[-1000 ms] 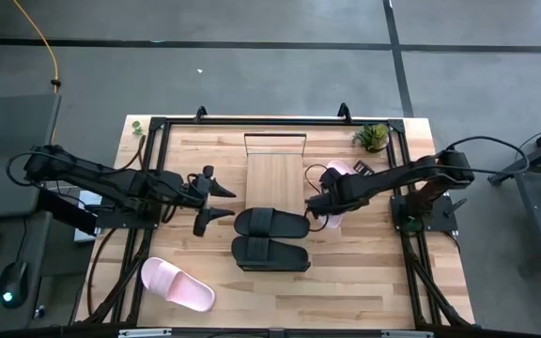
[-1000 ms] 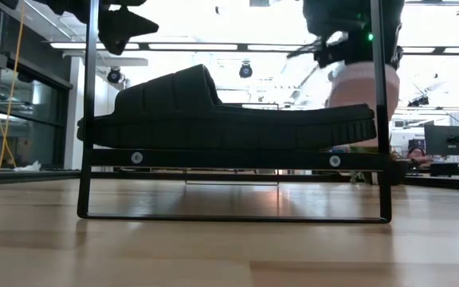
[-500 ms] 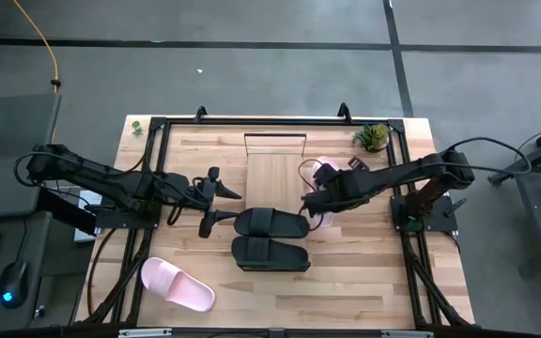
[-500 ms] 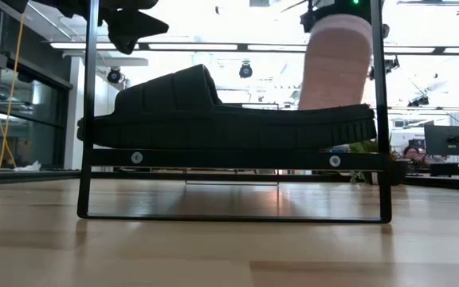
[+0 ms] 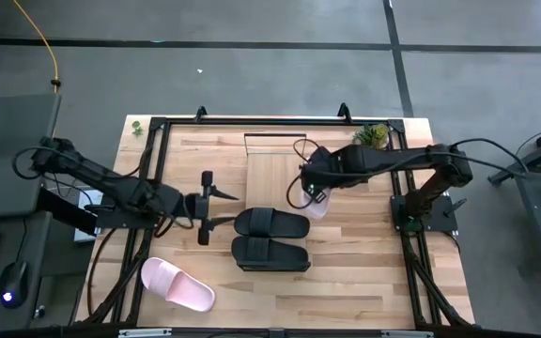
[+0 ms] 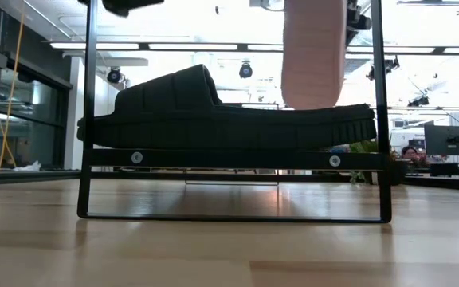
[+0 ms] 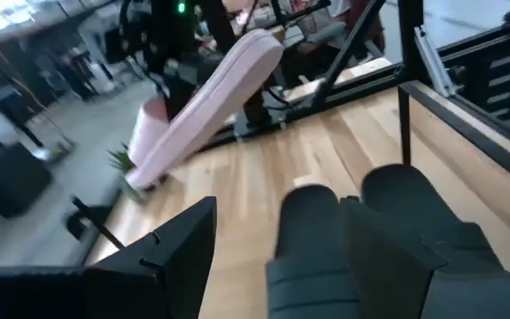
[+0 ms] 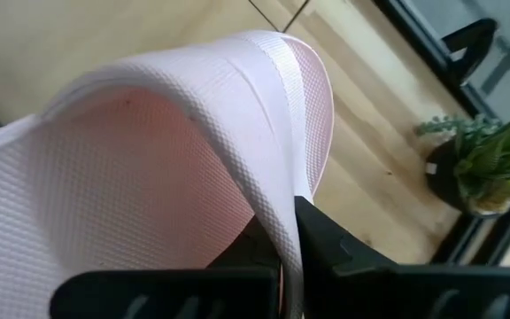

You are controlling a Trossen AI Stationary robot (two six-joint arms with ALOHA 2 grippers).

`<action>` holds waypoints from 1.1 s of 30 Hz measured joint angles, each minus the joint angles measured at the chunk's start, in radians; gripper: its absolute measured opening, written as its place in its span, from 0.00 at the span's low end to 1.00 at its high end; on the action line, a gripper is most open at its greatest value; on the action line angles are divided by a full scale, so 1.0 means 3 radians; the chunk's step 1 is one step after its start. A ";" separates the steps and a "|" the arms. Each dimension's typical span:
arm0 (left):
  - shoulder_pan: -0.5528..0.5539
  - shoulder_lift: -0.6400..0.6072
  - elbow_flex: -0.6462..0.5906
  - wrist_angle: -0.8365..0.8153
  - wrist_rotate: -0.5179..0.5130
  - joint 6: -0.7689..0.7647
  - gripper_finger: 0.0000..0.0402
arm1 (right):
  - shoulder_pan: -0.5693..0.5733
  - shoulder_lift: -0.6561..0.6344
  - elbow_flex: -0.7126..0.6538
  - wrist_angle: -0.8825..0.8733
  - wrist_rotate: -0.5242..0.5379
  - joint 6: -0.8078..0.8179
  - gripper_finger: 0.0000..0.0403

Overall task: Pick and place slides into the shelf
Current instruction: Put the top pink slipper on the shelf

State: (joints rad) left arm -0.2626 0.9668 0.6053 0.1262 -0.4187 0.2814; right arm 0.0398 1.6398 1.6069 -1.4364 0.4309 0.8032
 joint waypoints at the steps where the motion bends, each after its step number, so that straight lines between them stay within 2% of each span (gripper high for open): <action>1: -0.0065 0.0000 0.0039 -0.0034 -0.0102 0.0022 0.55 | -0.0024 0.0000 0.0024 0.0007 -0.0051 0.0000 0.00; 6: -0.0367 0.0000 0.0272 -0.0415 -0.0617 0.0033 0.55 | -0.0155 0.0016 0.0051 0.0070 -0.0338 0.0000 0.00; 13: -0.0600 0.0174 0.0389 -0.0506 -0.1088 0.0194 0.55 | -0.0285 0.0270 0.0051 0.0073 -0.0692 -0.0134 0.00; 22: -0.0589 0.0551 0.0599 -0.0530 -0.1185 0.0284 0.55 | -0.0405 0.0602 0.0087 -0.0056 -0.0888 -0.0271 0.00; 28: -0.0586 0.0728 0.0720 -0.0540 -0.1291 0.0296 0.55 | -0.0392 0.0762 0.0614 -0.0460 -0.0743 -0.0149 0.00; 33: -0.0588 0.0764 0.0766 -0.0622 -0.1458 0.0296 0.55 | -0.0276 0.0912 0.1195 -0.0442 -0.0586 -0.0204 0.00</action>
State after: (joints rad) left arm -0.4389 1.1961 0.8352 -0.0604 -0.8561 0.3702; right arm -0.0429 1.9135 1.9654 -1.5689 0.2552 0.7421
